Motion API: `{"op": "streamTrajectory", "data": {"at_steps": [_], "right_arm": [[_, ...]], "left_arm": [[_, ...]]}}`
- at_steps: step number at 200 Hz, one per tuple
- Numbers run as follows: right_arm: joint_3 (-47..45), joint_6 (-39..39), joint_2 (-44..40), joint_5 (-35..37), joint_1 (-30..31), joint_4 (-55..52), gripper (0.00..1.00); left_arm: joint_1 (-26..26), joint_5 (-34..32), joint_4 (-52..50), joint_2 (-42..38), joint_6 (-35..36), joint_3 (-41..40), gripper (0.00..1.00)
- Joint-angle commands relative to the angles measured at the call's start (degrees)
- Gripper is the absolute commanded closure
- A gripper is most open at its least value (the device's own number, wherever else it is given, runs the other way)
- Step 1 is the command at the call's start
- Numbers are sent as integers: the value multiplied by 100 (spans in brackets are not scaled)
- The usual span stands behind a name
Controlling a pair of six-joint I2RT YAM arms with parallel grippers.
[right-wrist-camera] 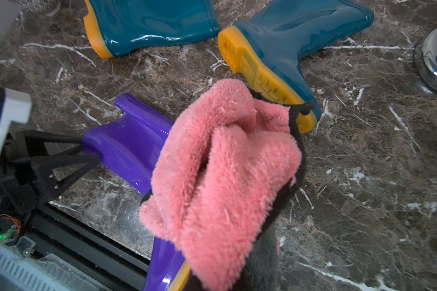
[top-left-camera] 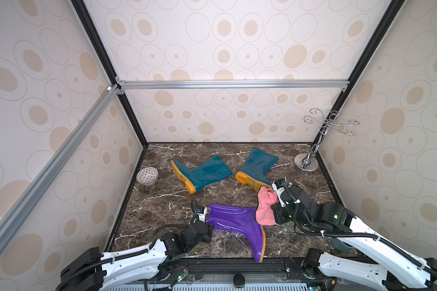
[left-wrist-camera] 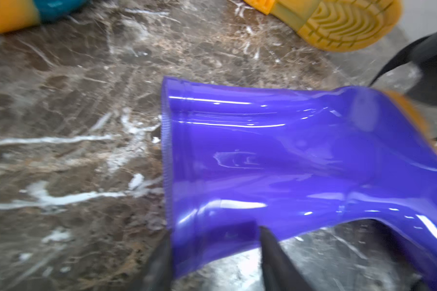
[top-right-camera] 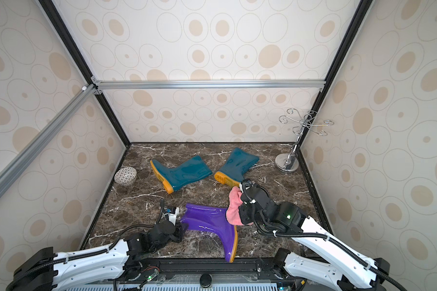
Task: Wipe the rubber boots with a cloth
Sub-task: Wipe the dirt off the rubber boot, then pick up the rubber boot from the center of the board.
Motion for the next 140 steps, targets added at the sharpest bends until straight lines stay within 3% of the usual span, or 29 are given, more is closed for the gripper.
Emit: {"op": "streamTrajectory", "data": {"at_steps": [1, 32, 82, 114, 140], "right_arm": [[-23, -84, 52, 119, -5, -244, 100], [-82, -123, -41, 153, -7, -113, 100], [15, -193, -69, 222, -7, -247, 100], [6, -185, -187, 283, -5, -316, 100], [-91, -146, -215, 242, -8, -256, 100]], "left_arm": [[49, 341, -22, -293, -11, 167, 17], [123, 640, 1, -399, -374, 3, 0], [848, 1773, 331, 294, -700, -60, 2], [918, 1433, -587, 350, -504, 441, 0], [932, 1504, -494, 274, -384, 559, 2]]}}
